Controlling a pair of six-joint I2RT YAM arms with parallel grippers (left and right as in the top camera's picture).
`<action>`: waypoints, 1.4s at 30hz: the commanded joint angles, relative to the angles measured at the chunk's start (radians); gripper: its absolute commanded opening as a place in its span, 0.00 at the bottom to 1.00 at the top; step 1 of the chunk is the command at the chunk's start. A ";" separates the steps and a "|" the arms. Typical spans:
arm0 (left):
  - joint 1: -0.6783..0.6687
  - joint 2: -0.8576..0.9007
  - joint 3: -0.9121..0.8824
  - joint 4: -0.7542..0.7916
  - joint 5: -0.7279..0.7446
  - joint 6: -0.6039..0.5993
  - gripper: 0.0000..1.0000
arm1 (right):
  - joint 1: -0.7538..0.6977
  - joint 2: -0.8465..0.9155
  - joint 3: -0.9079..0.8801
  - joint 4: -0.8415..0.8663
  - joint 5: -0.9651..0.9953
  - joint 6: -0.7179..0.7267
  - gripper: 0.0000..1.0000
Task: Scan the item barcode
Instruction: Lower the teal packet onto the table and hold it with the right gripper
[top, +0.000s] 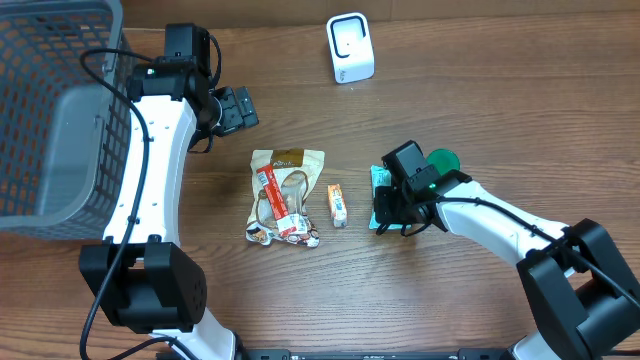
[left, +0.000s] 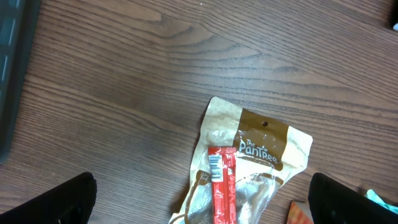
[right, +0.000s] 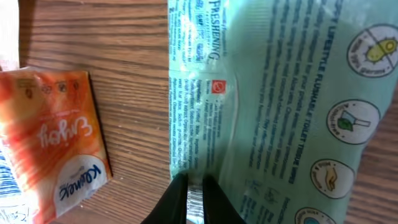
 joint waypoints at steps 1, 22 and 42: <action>0.004 -0.015 0.012 0.001 -0.003 0.022 1.00 | 0.005 0.006 -0.001 0.008 0.003 0.019 0.11; 0.003 -0.015 0.012 0.001 -0.003 0.023 1.00 | -0.011 -0.029 0.179 -0.111 0.254 -0.097 0.29; 0.004 -0.015 0.012 0.002 -0.003 0.023 1.00 | -0.010 0.024 0.141 -0.183 0.248 -0.097 0.41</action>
